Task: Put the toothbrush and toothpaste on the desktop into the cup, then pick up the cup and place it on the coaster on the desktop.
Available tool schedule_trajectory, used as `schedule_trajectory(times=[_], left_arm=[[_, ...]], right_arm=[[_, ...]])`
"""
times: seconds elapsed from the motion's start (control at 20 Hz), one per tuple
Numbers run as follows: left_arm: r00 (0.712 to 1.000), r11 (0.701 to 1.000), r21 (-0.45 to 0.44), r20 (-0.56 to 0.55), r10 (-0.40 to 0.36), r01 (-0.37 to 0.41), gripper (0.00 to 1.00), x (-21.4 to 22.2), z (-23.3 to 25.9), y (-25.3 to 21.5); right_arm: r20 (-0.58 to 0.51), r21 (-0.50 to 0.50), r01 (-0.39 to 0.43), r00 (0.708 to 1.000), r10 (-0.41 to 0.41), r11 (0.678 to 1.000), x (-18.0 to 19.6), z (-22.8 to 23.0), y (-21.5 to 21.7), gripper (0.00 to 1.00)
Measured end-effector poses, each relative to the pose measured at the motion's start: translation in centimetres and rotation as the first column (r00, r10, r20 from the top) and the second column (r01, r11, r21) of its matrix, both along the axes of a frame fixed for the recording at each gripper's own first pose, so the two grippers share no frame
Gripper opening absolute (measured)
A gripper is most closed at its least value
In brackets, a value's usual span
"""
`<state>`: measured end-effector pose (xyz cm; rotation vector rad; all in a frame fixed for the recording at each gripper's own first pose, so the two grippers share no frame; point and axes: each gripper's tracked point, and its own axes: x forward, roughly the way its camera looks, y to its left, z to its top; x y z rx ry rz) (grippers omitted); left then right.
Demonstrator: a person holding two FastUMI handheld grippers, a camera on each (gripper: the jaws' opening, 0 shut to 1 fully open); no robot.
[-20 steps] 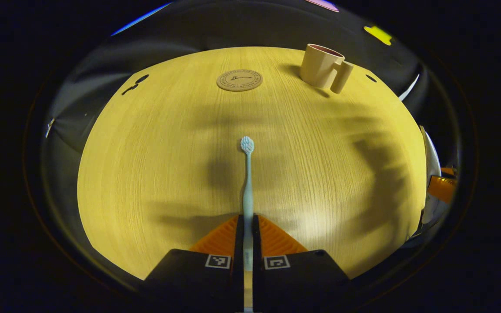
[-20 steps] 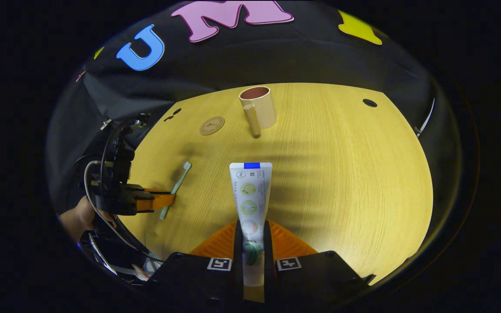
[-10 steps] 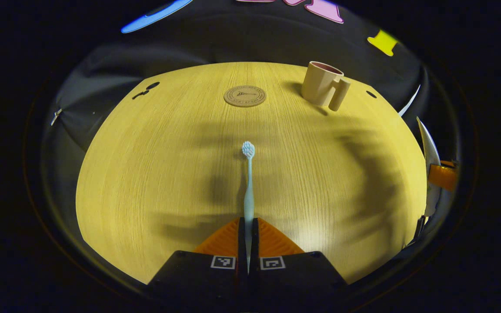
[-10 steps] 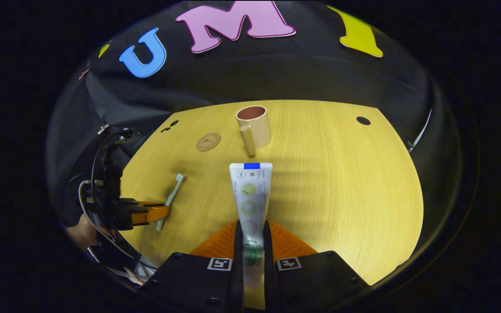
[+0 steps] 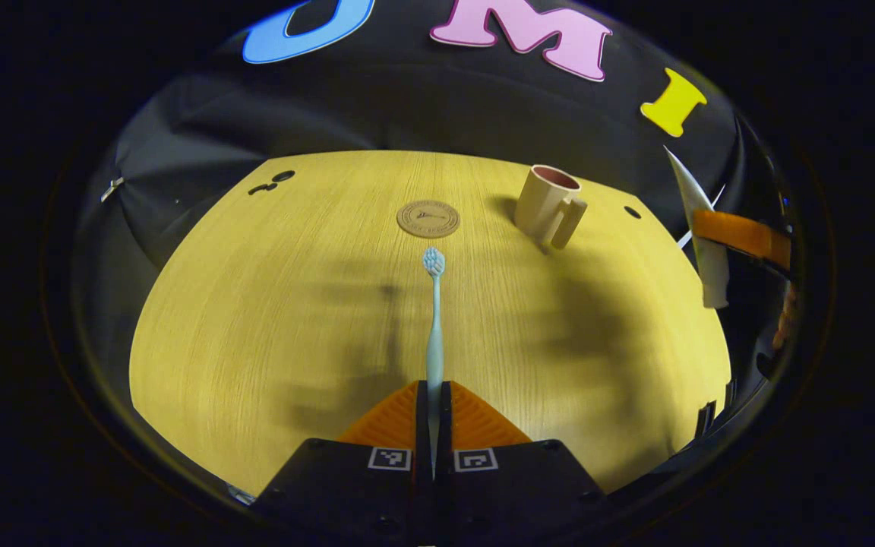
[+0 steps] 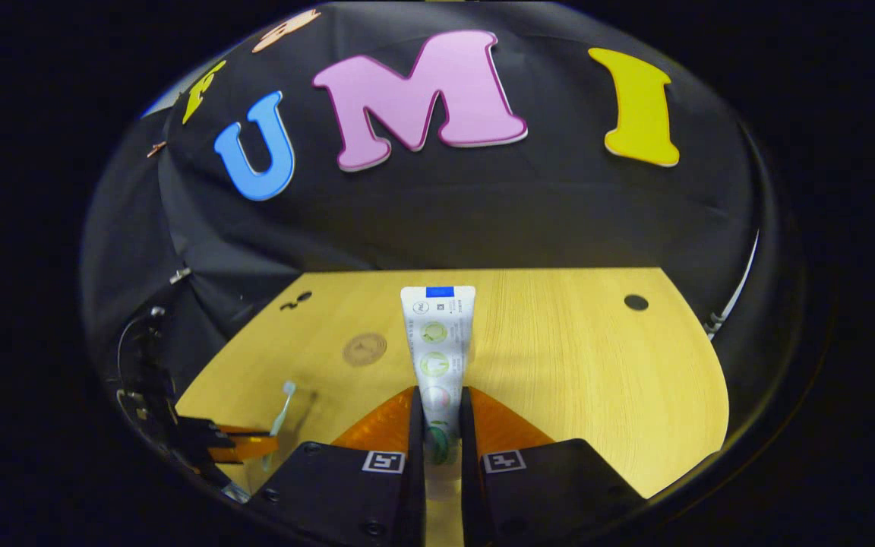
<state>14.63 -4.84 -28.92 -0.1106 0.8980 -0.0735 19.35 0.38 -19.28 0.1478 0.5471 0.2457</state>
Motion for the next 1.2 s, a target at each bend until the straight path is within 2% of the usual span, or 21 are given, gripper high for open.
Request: schedule_trajectory(times=[0.15,0.4,0.65,0.75,0.9,1.2], left_arm=[[0.999,1.000,-0.023,0.046,0.000,0.001,0.06,0.7,1.9,-0.7],[0.990,0.999,-0.045,0.143,0.017,-0.011,0.06,2.5,5.0,-1.2],[0.959,0.995,-0.092,0.273,0.073,-0.050,0.06,4.8,8.8,-1.2],[0.956,0.993,-0.104,0.284,0.079,-0.051,0.06,5.4,9.1,-1.3],[0.947,0.992,-0.112,0.308,0.092,-0.060,0.06,6.5,8.9,-1.5],[0.923,0.989,-0.136,0.368,0.109,-0.062,0.06,8.7,9.1,-2.2]], right_arm=[[0.115,0.020,0.021,0.993,-0.024,1.000,3.5,2.1,0.8,0.22],[0.264,0.048,0.048,0.963,-0.059,0.998,9.5,3.7,2.4,0.22],[0.377,0.080,0.091,0.919,-0.115,0.993,15.0,3.4,3.3,0.22],[0.425,0.067,0.102,0.897,-0.121,0.992,16.6,2.8,3.7,0.22],[0.460,0.045,0.106,0.881,-0.115,0.993,18.0,1.0,4.4,0.22],[0.452,0.036,0.155,0.879,-0.154,0.987,19.8,-3.5,3.3,0.22]])
